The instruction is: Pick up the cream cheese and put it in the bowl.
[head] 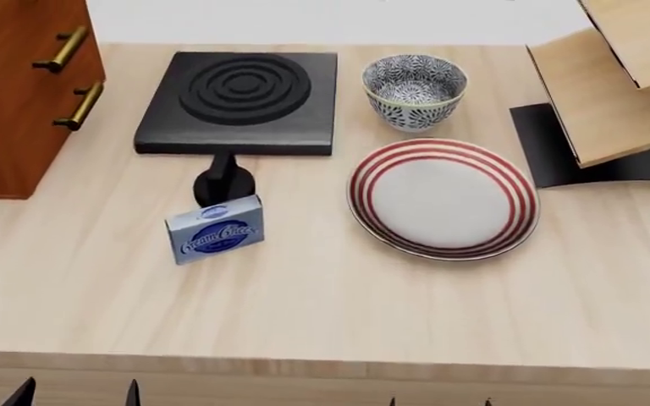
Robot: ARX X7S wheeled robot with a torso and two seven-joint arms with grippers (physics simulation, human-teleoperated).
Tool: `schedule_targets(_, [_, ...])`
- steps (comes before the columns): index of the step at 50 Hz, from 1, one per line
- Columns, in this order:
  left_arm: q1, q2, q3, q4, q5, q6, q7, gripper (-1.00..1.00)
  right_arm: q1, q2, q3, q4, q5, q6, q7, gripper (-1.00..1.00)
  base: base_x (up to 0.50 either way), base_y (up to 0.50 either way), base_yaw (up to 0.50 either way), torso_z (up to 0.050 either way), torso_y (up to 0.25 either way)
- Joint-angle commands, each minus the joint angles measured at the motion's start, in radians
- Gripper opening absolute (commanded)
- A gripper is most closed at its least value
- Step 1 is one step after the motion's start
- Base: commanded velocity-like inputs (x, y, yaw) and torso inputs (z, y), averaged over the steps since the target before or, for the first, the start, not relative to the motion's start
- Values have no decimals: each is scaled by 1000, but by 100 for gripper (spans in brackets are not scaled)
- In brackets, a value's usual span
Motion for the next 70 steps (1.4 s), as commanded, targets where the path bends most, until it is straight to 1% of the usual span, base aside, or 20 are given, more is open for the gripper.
schedule_targets(1, [-2, -7, 9, -8, -5, 10, -10, 100, 1, 7, -9, 8, 2, -10, 13, 100, 273, 0, 0, 0, 0])
schedule_targets(43, [-4, -30, 39, -8, -22, 20, -43, 100, -6, 32, -31, 7, 25, -27, 42, 100, 270, 0, 0, 0, 0])
schedule_targets(70, [-6, -44, 54, -8, -36, 25, -57, 100, -3, 43, -43, 6, 43, -27, 58, 100, 169, 0, 0, 0, 0])
